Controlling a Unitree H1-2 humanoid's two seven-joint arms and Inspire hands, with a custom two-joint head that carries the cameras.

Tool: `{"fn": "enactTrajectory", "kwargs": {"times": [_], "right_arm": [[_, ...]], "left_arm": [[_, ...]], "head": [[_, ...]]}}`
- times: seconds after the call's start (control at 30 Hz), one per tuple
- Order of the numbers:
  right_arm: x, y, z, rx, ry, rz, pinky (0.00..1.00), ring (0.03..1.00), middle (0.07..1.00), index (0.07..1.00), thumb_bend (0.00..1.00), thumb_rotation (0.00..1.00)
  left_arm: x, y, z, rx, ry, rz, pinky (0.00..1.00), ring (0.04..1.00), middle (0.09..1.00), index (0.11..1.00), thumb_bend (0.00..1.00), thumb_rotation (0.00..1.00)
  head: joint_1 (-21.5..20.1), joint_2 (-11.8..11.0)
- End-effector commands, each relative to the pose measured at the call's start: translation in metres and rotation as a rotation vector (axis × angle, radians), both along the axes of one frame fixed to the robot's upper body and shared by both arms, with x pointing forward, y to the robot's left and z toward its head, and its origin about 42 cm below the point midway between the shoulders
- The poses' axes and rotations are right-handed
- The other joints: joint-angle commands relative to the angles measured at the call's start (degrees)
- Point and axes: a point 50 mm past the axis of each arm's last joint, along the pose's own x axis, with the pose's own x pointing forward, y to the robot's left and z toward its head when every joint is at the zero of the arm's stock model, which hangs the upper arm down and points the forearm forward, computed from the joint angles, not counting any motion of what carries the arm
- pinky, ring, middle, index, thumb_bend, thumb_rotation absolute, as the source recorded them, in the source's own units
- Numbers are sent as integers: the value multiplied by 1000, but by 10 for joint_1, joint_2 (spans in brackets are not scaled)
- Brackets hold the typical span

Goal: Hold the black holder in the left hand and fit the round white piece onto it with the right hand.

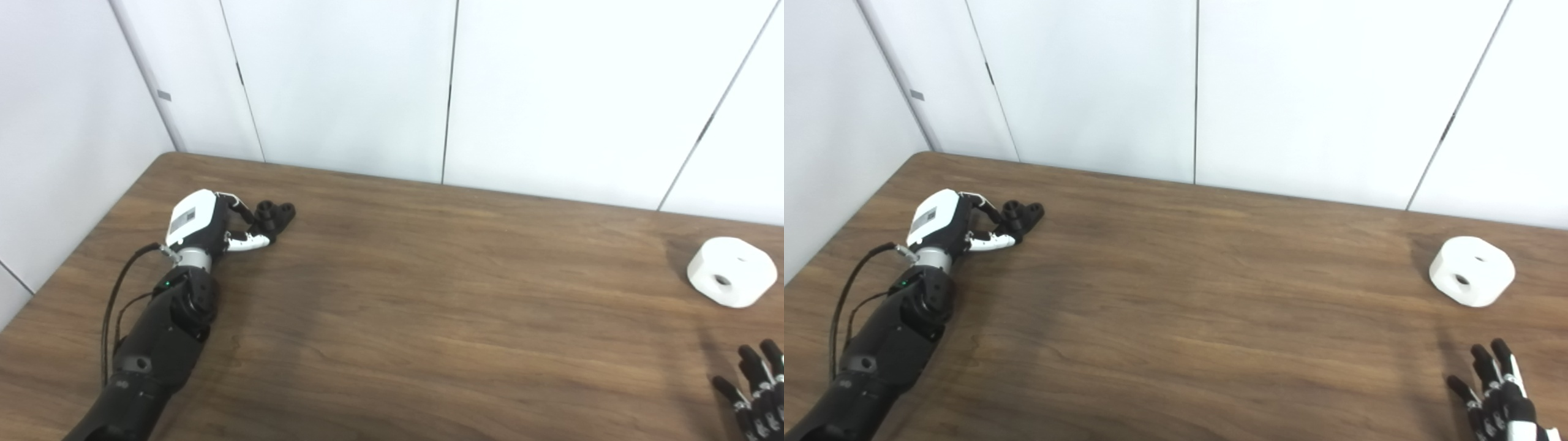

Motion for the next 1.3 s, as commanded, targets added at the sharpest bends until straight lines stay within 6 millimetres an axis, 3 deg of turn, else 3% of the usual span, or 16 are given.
{"fn": "enactTrajectory", "kwargs": {"times": [0.0, 0.33, 0.43, 0.77, 1.0, 1.27], "right_arm": [[-11, 1, -12, 15, 82, 1, 1000, 1000, 960, 1000, 639, 1000], [-11, 2, -12, 16, 76, 0, 1000, 1000, 945, 1000, 635, 1000], [-10, 3, -11, 15, 73, 2, 1000, 1000, 943, 1000, 644, 1000], [-9, 12, -9, -15, 72, -3, 1000, 1000, 928, 1000, 651, 1000], [-7, 22, -5, -21, 62, 3, 1000, 1000, 919, 1000, 657, 1000], [-6, 35, -4, -60, 60, 10, 1000, 1000, 917, 997, 660, 1000]], "left_arm": [[8, 7, 21, 44, -45, -10, 771, 835, 732, 484, 518, 43], [6, -3, 25, 50, -29, -63, 753, 843, 743, 486, 516, 44], [3, -12, 23, 42, -30, -95, 723, 837, 748, 486, 517, 44], [-11, -44, 16, 26, -22, -236, 767, 845, 765, 487, 517, 44], [-36, -87, 6, 66, 0, -425, 742, 834, 758, 487, 516, 51], [-66, -128, 8, 90, 4, -597, 769, 835, 768, 487, 517, 51]], "head": [[0, -1], [-7, -4], [-13, 0], [-32, 10], [-56, 20], [-97, 36]]}}
